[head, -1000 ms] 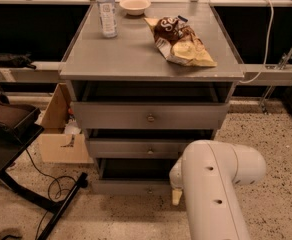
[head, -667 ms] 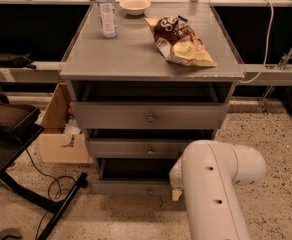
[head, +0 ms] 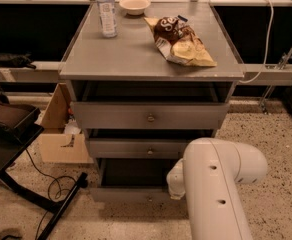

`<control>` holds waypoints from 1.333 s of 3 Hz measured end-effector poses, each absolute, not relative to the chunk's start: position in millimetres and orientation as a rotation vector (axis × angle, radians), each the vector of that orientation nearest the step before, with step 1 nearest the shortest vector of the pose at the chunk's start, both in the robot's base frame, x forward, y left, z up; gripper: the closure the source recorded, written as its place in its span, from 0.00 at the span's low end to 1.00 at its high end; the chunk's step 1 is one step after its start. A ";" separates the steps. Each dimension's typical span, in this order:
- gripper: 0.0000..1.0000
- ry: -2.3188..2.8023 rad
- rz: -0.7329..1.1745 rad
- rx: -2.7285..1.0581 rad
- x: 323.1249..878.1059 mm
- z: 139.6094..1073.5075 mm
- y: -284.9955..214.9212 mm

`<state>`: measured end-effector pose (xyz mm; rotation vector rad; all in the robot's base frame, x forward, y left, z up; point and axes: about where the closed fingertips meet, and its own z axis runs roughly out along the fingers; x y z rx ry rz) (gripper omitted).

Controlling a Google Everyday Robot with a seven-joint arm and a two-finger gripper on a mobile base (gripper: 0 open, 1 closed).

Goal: Open bottom drawer

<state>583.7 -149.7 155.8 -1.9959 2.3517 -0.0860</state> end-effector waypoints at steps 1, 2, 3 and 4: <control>1.00 2.400 -0.027 -2.017 554.4 164.6 -149.2; 1.00 2.422 -0.004 -2.018 544.3 168.1 -153.4; 1.00 2.447 0.027 -2.023 527.3 167.9 -159.5; 1.00 2.465 0.061 -2.018 511.5 167.4 -165.4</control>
Offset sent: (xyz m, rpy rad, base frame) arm -0.1450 -0.0286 0.0470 -0.0155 0.3018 -0.0506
